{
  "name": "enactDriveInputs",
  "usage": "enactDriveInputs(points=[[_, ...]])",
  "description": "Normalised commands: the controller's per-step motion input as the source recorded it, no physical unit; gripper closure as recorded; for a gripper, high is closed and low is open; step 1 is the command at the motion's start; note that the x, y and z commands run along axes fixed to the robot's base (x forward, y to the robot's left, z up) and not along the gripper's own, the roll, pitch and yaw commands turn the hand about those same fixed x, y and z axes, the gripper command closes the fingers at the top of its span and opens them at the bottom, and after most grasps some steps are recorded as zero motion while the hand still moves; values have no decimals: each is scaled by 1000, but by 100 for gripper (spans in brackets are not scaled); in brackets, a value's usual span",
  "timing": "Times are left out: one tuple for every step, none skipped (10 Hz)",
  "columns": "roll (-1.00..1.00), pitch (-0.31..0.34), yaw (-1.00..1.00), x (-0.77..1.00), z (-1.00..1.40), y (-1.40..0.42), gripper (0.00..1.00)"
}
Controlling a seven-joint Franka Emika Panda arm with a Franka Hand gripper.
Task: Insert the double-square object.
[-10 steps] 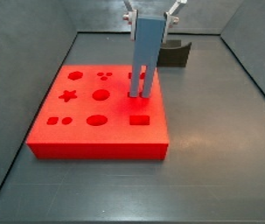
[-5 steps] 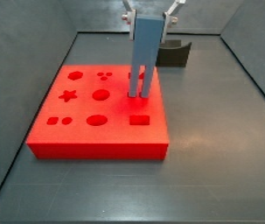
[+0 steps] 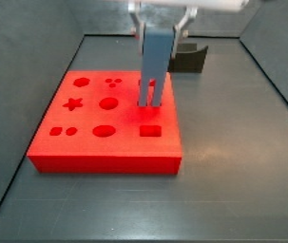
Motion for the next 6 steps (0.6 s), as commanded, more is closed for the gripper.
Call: enactDriveInputs(points=[[0,-123,100,43,-783,0,100],[0,-130,100,69,-746,0,100],[36,-160,74,46,-723,0,100],[70,-194,66,0,-694,0,100],[0,-60,0,-3,0,0,100],[0,0,0,0,0,0,100]])
